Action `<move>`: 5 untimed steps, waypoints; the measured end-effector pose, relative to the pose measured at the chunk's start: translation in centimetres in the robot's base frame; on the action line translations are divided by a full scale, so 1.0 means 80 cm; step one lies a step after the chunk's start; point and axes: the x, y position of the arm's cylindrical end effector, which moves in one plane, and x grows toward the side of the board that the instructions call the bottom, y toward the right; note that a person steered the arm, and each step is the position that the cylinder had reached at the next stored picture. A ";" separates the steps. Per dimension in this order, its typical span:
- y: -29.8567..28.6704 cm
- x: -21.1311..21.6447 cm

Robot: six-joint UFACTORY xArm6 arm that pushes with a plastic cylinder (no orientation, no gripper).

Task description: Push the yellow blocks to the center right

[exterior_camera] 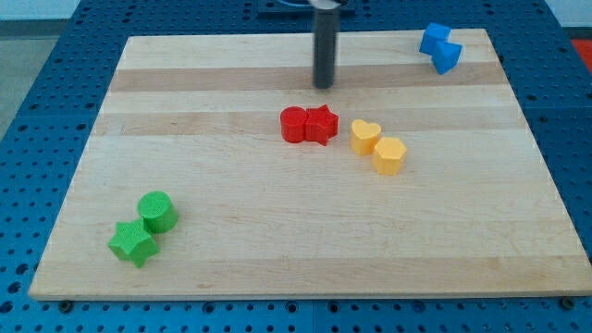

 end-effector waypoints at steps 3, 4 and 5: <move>-0.146 0.080; -0.159 0.121; -0.141 0.173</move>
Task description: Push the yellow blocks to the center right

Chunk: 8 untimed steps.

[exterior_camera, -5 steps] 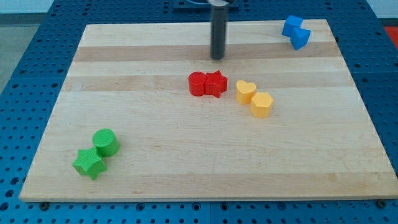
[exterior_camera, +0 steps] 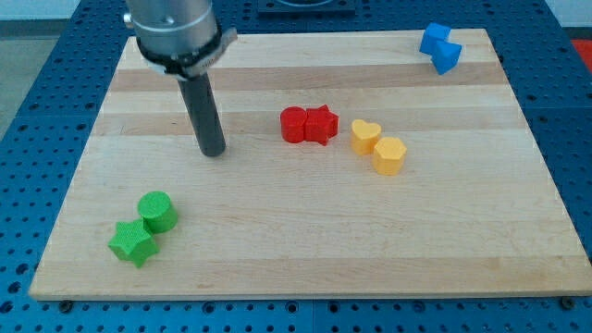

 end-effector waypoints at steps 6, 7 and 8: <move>0.220 -0.003; 0.244 -0.011; 0.257 -0.024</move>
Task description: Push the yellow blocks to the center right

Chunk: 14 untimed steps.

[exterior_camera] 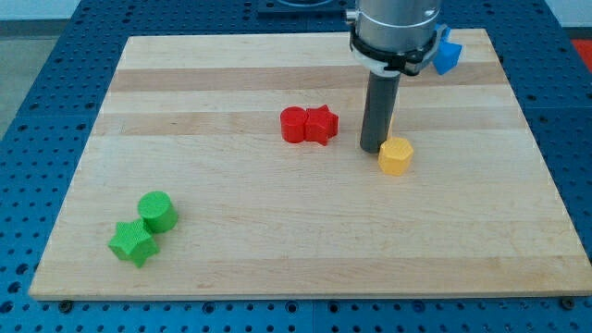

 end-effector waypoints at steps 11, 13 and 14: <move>0.029 -0.127; 0.066 -0.107; 0.090 -0.097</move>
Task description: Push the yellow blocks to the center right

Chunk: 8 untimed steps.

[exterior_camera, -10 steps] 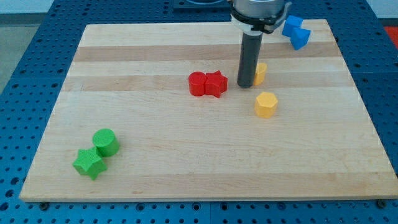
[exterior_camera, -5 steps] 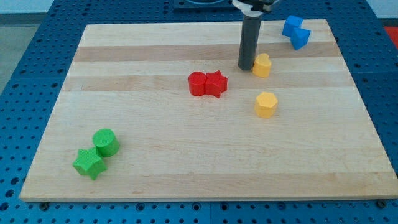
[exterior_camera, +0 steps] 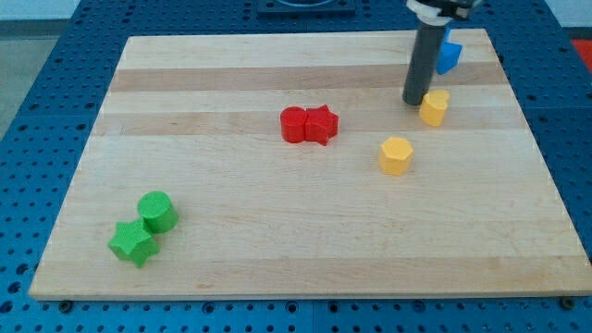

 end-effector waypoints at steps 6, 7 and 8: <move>-0.071 0.047; -0.083 0.067; -0.086 0.085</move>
